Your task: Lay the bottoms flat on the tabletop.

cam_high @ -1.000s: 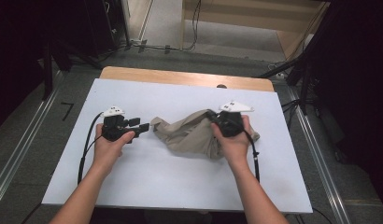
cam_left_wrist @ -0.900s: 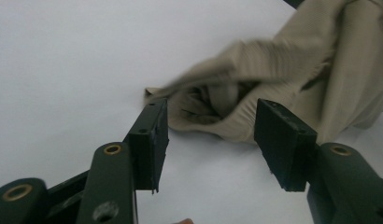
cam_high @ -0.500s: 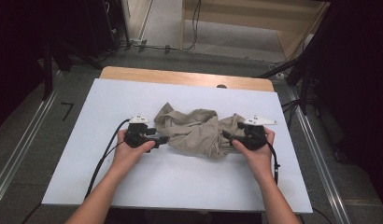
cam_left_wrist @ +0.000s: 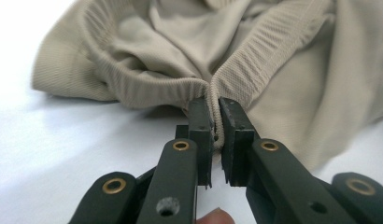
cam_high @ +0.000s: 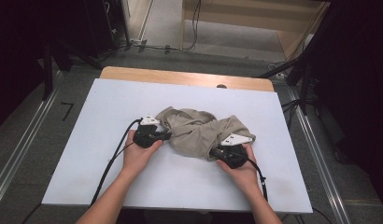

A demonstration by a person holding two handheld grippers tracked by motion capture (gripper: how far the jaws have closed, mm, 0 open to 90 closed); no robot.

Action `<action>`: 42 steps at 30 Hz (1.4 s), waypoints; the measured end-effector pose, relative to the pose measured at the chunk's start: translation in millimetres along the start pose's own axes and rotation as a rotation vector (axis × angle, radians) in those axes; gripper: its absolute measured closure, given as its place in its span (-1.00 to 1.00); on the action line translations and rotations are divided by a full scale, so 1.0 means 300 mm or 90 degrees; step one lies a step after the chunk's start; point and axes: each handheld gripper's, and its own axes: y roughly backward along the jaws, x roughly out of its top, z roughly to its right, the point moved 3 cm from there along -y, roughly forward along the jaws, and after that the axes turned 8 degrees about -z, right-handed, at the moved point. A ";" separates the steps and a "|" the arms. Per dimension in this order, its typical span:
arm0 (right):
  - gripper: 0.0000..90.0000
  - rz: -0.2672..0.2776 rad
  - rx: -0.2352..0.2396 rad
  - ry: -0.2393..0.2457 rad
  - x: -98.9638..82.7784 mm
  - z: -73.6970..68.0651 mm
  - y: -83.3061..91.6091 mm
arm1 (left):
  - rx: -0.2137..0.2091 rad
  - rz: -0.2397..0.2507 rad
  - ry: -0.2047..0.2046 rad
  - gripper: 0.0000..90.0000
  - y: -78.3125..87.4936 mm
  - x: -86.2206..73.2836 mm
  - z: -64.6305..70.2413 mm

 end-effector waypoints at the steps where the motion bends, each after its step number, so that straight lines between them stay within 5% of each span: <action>1: 0.54 0.000 0.000 0.000 0.000 0.000 0.000 | -0.009 0.013 0.003 0.88 0.021 -0.003 -0.002; 5: 0.67 0.016 0.015 0.007 -0.017 -0.065 0.046 | -0.023 0.055 -0.005 0.89 0.119 -0.032 0.003; 7: 0.69 0.029 0.036 0.015 -0.040 -0.140 0.091 | -0.030 0.069 -0.014 0.89 0.192 -0.074 0.009; 8: 0.69 0.029 0.036 0.015 -0.040 -0.140 0.091 | -0.030 0.069 -0.014 0.89 0.192 -0.074 0.009; 11: 0.71 0.030 0.050 0.022 -0.093 -0.241 0.147 | -0.037 0.070 -0.008 0.89 0.263 -0.155 0.011; 15: 0.70 0.016 0.073 0.019 -0.138 -0.284 0.181 | -0.046 0.055 -0.012 0.89 0.293 -0.231 0.017; 16: 0.54 0.017 0.091 0.032 -0.157 -0.295 0.207 | -0.066 0.041 -0.008 0.89 0.293 -0.257 0.018; 17: 0.54 0.017 0.091 0.032 -0.157 -0.295 0.207 | -0.089 0.018 -0.009 0.89 0.290 -0.282 0.017; 19: -0.19 0.023 0.137 0.049 -0.149 -0.288 0.242 | -0.067 0.024 -0.020 0.73 0.295 -0.319 0.007; 20: -0.26 0.037 0.129 0.054 -0.136 -0.280 0.255 | -0.069 0.039 0.002 0.53 0.299 -0.316 -0.002; 22: -0.29 0.054 0.115 0.055 -0.118 -0.270 0.266 | -0.075 0.050 0.022 0.33 0.301 -0.310 -0.008; 23: -0.26 0.088 0.108 0.036 -0.071 -0.243 0.281 | -0.082 0.054 0.034 0.04 0.298 -0.303 -0.011; 25: -0.24 0.097 0.099 0.026 -0.044 -0.228 0.281 | -0.073 0.043 0.036 -0.08 0.280 -0.290 -0.007; 27: -0.17 0.103 0.042 0.006 0.036 -0.177 0.244 | -0.068 0.020 0.039 -0.09 0.253 -0.284 0.002; 28: -0.18 0.098 0.048 -0.008 0.059 -0.162 0.221 | -0.038 -0.005 0.042 -0.08 0.224 -0.283 0.008; 32: -0.29 0.069 0.096 -0.034 0.112 -0.155 0.143 | -0.001 -0.024 0.046 0.00 0.199 -0.282 0.011; 33: -0.27 0.050 0.104 -0.026 0.120 -0.165 0.115 | 0.008 -0.027 0.044 0.00 0.197 -0.280 0.010; 34: 0.09 0.005 0.094 -0.005 0.120 -0.187 0.064 | 0.042 -0.038 0.032 0.32 0.197 -0.277 0.006; 35: 0.32 -0.017 0.088 0.004 0.113 -0.193 0.045 | 0.022 -0.044 0.030 0.57 0.196 -0.276 0.003; 36: 0.32 -0.017 0.088 0.004 0.113 -0.193 0.045 | 0.022 -0.044 0.030 0.79 0.196 -0.276 0.003; 37: 0.66 -0.016 0.084 0.010 0.100 -0.193 0.039 | 0.017 -0.042 0.022 0.84 0.200 -0.274 0.004; 38: 0.74 -0.007 0.077 0.006 0.094 -0.184 0.048 | 0.016 -0.037 0.019 0.86 0.204 -0.270 0.004; 42: 0.83 0.030 0.075 -0.015 0.082 -0.141 0.099 | -0.001 0.001 0.015 0.87 0.233 -0.242 0.006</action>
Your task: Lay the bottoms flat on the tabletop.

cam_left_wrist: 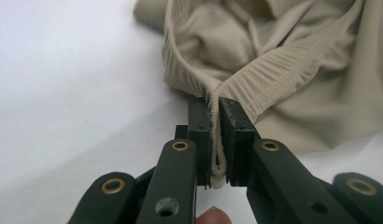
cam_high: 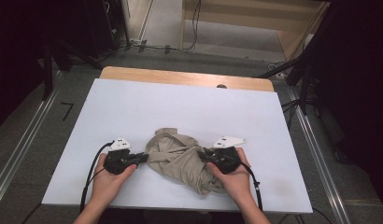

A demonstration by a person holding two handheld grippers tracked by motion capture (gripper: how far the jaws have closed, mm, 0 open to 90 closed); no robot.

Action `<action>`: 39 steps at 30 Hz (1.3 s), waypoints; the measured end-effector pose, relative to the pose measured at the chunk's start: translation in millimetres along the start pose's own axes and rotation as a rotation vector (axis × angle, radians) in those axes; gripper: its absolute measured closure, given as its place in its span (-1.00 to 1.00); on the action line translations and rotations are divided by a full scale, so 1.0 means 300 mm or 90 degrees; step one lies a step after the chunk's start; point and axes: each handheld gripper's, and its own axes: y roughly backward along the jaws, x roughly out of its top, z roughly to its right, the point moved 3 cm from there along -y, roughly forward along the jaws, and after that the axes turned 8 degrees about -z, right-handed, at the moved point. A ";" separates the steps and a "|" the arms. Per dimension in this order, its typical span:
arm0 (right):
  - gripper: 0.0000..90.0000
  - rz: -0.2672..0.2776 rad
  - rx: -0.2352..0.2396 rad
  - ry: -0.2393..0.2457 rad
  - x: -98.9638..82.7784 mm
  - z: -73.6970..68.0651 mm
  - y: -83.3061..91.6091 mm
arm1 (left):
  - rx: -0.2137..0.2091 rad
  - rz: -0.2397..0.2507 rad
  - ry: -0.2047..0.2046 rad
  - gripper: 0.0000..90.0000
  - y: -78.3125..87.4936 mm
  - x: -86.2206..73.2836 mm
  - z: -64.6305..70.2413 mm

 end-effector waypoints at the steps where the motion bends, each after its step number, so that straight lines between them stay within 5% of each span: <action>1: 0.93 0.019 -0.023 -0.001 -0.001 0.026 0.044 | 0.009 0.026 -0.007 0.87 0.027 0.035 0.002; 6: 0.93 0.062 -0.058 -0.029 0.003 0.092 0.136 | -0.008 0.075 -0.005 0.88 0.073 0.129 -0.002; 9: 0.94 0.077 -0.088 -0.024 0.039 0.131 0.189 | 0.004 0.097 -0.042 0.87 0.071 0.254 0.016; 10: 0.94 0.077 -0.088 -0.024 0.039 0.131 0.189 | 0.004 0.097 -0.042 0.87 0.071 0.254 0.016; 12: 0.94 0.092 -0.111 -0.023 0.099 0.171 0.222 | -0.006 0.117 -0.029 0.87 0.055 0.351 -0.004; 15: 0.94 0.105 -0.129 -0.023 0.155 0.207 0.234 | -0.005 0.131 -0.022 0.87 0.035 0.419 -0.027; 17: 0.93 0.131 -0.166 -0.049 0.246 0.287 0.230 | -0.018 0.151 0.014 0.71 0.007 0.480 -0.060; 18: 0.85 0.132 -0.174 -0.061 0.266 0.316 0.219 | 0.019 0.166 0.055 0.40 -0.021 0.513 -0.088; 19: 0.55 0.125 -0.180 -0.079 0.276 0.341 0.203 | 0.010 0.156 0.069 0.10 -0.037 0.514 -0.094; 20: 0.55 0.125 -0.180 -0.079 0.276 0.341 0.203 | 0.010 0.156 0.069 -0.01 -0.037 0.514 -0.094; 22: -0.03 0.092 -0.178 -0.112 0.269 0.374 0.168 | -0.018 0.124 0.063 -0.10 -0.060 0.491 -0.086; 23: -0.12 0.082 -0.168 -0.119 0.229 0.367 0.154 | -0.009 0.104 0.025 -0.19 -0.077 0.446 -0.064; 26: -0.12 0.061 -0.160 -0.070 0.154 0.311 0.137 | -0.013 0.067 -0.010 -0.19 -0.119 0.372 -0.041; 29: -0.10 0.044 -0.131 -0.057 0.112 0.257 0.120 | -0.010 0.041 -0.017 -0.18 -0.157 0.332 -0.031; 32: -0.07 0.026 -0.116 -0.019 0.082 0.164 0.078 | 0.027 0.008 -0.008 -0.14 -0.218 0.304 -0.034; 36: -0.02 0.007 -0.135 0.033 0.097 0.043 0.003 | 0.066 -0.001 0.006 -0.09 -0.277 0.308 -0.056; 37: 0.01 0.003 -0.117 0.038 0.117 -0.003 -0.045 | 0.075 -0.012 0.016 -0.02 -0.302 0.311 -0.070; 39: 0.01 -0.004 -0.109 0.043 0.129 -0.017 -0.073 | 0.073 -0.018 0.020 0.03 -0.314 0.312 -0.076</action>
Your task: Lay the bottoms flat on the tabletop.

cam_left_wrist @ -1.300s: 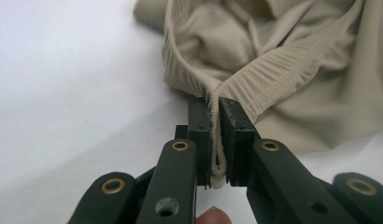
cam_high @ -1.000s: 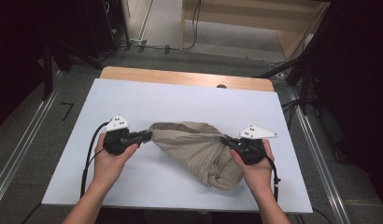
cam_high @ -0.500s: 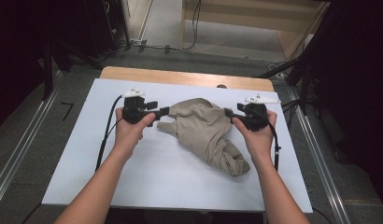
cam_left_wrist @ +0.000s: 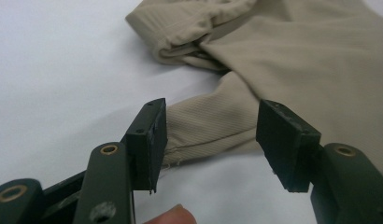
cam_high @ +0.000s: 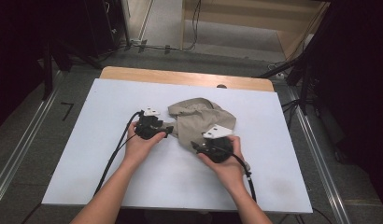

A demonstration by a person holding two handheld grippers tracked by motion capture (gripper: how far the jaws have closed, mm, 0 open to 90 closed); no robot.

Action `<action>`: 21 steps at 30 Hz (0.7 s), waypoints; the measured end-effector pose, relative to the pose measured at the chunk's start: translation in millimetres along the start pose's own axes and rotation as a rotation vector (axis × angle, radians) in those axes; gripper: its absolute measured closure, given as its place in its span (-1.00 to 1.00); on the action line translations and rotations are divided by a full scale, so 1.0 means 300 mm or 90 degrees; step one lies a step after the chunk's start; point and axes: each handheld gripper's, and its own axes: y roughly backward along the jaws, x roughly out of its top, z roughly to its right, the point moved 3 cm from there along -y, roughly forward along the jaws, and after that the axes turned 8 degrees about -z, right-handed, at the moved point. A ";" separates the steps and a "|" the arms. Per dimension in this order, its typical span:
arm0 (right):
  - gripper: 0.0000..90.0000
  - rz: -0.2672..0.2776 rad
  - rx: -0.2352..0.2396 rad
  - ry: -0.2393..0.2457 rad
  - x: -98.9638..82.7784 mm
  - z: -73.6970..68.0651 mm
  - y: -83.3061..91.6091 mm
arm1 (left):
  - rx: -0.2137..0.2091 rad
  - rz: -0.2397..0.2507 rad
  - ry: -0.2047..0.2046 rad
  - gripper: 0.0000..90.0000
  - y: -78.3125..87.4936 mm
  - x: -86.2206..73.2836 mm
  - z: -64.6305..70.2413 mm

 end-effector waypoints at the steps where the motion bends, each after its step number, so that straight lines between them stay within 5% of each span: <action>1: 0.01 -0.008 0.005 0.001 0.013 -0.017 -0.029 | -0.001 0.002 0.007 0.13 -0.011 0.002 -0.001; 2: -0.02 -0.024 0.011 0.003 0.025 -0.029 -0.061 | 0.003 0.004 0.012 0.17 -0.015 0.004 -0.001; 4: -0.08 -0.052 -0.010 -0.010 0.048 -0.038 -0.147 | 0.003 -0.003 0.006 0.68 -0.015 0.004 -0.002; 5: -0.09 -0.057 -0.023 -0.014 0.051 -0.035 -0.169 | -0.021 -0.021 0.015 0.87 -0.008 -0.001 -0.010; 8: -0.08 -0.081 -0.041 -0.014 0.050 -0.034 -0.208 | -0.033 -0.024 0.014 0.96 0.002 -0.010 -0.013; 9: 0.23 -0.100 -0.067 0.006 0.046 -0.035 -0.232 | -0.036 -0.027 0.007 0.97 0.008 -0.017 -0.014; 10: 0.23 -0.100 -0.067 0.006 0.046 -0.035 -0.232 | -0.039 -0.029 0.006 0.97 0.015 -0.024 -0.015; 13: 0.84 -0.078 -0.048 -0.011 0.045 -0.011 -0.195 | -0.047 -0.028 0.007 0.98 0.045 -0.053 -0.018; 17: 0.87 -0.039 -0.032 -0.041 0.041 0.034 -0.126 | -0.046 -0.020 0.002 0.98 0.108 -0.116 -0.036; 21: 0.87 0.023 -0.038 -0.087 0.023 0.151 0.014 | -0.043 -0.007 0.019 0.98 0.213 -0.213 -0.092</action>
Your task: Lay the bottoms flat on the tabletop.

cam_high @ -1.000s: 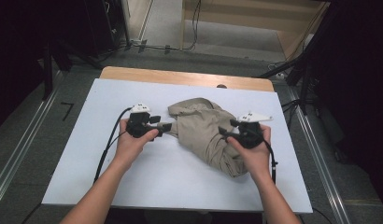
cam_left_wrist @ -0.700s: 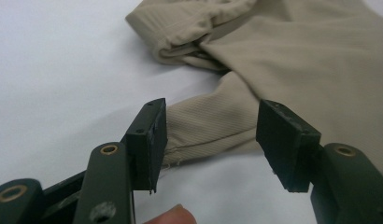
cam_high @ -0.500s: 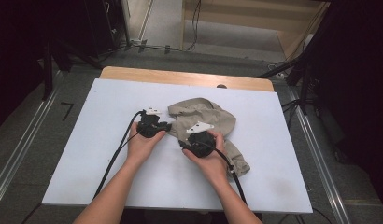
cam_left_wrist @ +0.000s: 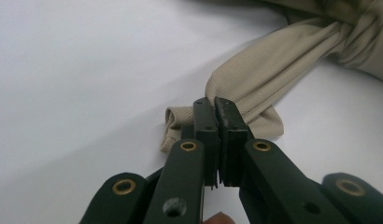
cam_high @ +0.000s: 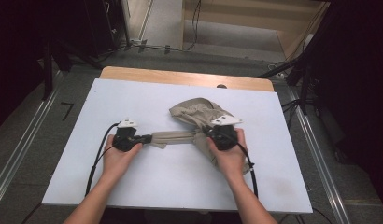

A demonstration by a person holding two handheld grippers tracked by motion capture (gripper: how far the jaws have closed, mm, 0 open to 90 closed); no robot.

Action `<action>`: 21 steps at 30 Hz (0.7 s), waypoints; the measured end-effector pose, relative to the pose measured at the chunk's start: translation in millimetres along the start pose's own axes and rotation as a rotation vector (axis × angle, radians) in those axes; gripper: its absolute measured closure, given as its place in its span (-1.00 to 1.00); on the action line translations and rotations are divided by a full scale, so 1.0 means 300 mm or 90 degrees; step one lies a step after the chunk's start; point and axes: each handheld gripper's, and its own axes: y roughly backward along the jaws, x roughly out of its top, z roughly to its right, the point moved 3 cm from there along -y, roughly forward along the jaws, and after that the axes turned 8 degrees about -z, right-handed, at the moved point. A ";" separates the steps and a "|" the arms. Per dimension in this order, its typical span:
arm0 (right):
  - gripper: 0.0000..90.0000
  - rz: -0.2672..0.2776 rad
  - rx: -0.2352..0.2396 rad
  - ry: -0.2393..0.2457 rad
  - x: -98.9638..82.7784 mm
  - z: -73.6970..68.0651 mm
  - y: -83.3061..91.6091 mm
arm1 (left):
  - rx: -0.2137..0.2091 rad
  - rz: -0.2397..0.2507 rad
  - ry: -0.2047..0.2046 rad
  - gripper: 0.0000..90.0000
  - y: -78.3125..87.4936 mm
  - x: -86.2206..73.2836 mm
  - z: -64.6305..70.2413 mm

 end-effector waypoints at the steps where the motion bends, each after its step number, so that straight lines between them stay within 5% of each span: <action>1: 0.87 0.010 0.001 -0.011 -0.001 0.028 0.024 | 0.000 0.000 0.000 0.98 0.000 0.000 0.000; 2: 0.87 0.010 0.001 -0.011 -0.001 0.028 0.024 | 0.008 0.000 -0.002 0.98 0.021 -0.020 -0.009; 4: 0.87 0.028 -0.015 -0.041 -0.010 0.115 0.080 | 0.015 0.003 0.003 0.98 0.067 -0.060 -0.028; 9: 0.89 0.039 -0.027 -0.080 -0.039 0.221 0.121 | 0.036 0.013 0.021 0.98 0.172 -0.163 -0.064; 12: 0.89 0.043 -0.074 -0.131 -0.086 0.337 0.148 | 0.076 0.023 0.049 0.98 0.243 -0.238 -0.123; 17: 0.86 0.013 -0.081 -0.170 -0.144 0.433 0.142 | 0.079 0.048 0.068 0.96 0.283 -0.270 -0.152; 21: 0.13 0.012 -0.067 -0.180 -0.172 0.440 0.128 | 0.061 0.069 0.022 0.45 0.254 -0.223 -0.077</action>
